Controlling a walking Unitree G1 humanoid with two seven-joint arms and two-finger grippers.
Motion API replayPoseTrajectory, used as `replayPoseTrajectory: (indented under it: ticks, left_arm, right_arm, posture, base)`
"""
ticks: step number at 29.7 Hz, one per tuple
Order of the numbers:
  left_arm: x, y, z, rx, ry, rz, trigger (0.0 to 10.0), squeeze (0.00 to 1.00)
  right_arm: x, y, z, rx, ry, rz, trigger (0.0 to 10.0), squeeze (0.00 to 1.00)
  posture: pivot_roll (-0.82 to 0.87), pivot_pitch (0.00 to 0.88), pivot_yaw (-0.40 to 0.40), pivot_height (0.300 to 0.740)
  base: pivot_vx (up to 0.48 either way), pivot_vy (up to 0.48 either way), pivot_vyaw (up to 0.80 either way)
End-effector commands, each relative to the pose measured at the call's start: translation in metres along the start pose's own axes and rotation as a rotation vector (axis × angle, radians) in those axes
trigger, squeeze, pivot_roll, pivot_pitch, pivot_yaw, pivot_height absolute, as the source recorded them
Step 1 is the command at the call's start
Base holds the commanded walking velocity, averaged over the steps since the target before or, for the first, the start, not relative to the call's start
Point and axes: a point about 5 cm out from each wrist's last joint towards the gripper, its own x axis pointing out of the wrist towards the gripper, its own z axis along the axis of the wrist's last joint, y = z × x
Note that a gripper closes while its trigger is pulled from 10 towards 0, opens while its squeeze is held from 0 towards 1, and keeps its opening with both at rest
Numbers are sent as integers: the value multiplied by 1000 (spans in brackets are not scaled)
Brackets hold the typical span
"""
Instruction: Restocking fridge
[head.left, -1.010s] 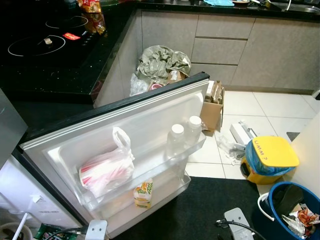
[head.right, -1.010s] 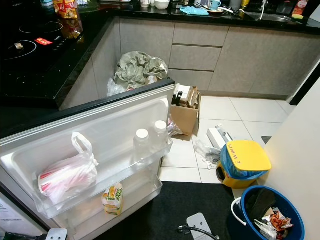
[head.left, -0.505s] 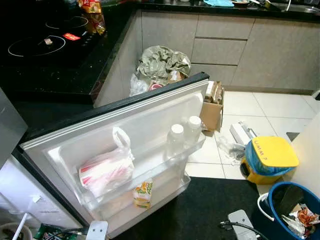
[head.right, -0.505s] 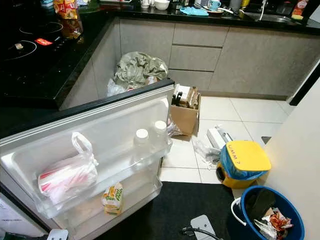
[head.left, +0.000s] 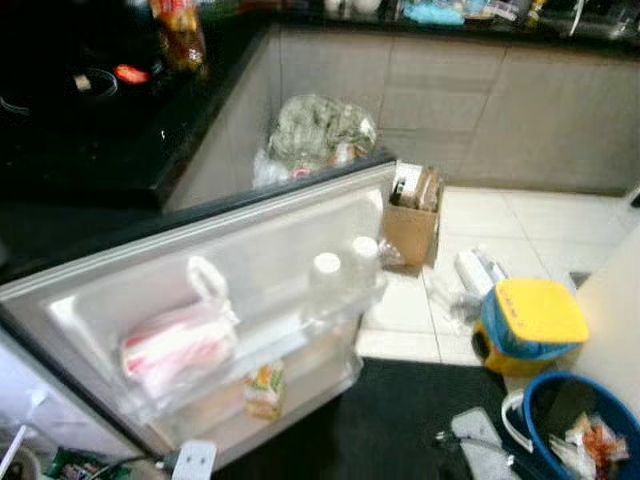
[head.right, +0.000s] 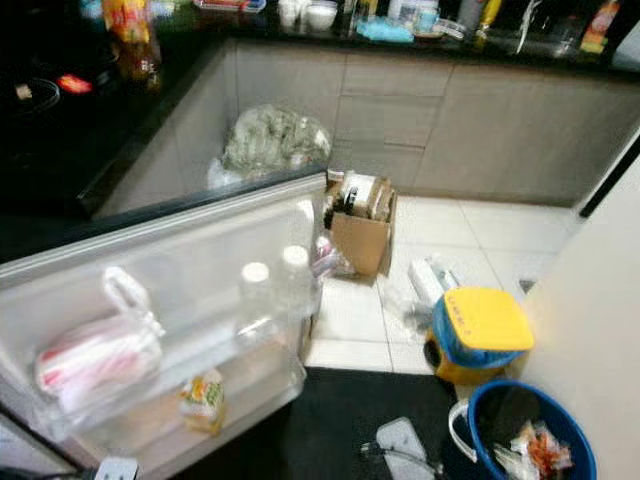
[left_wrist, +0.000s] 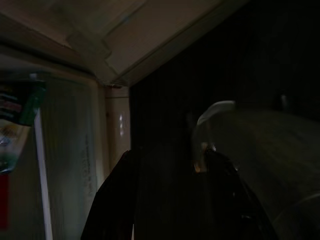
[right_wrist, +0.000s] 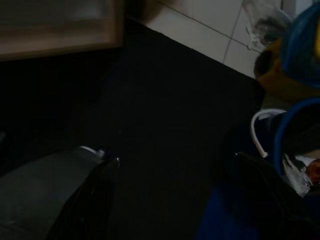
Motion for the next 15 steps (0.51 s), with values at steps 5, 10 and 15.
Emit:
replayPoseTrajectory:
  ticks: [5,10,15]
  left_arm:
    - [0,0,-2,8,10,-2,10000,0]
    - [0,0,-2,11,10,-3,10000,0]
    - [0,0,-1,14,10,-5,10000,0]
  right_arm:
    - [1,4,1,8,-4,9,10000,0]
    - [1,5,1,9,-4,9,10000,0]
    - [1,5,1,9,-2,10,10000,0]
  posture:
    - [-25,0,-65,740]
    - [-26,0,-63,740]
    - [-26,0,-63,740]
  base:
    - [0,-293,0]
    - [0,-265,0]
    - [0,-264,0]
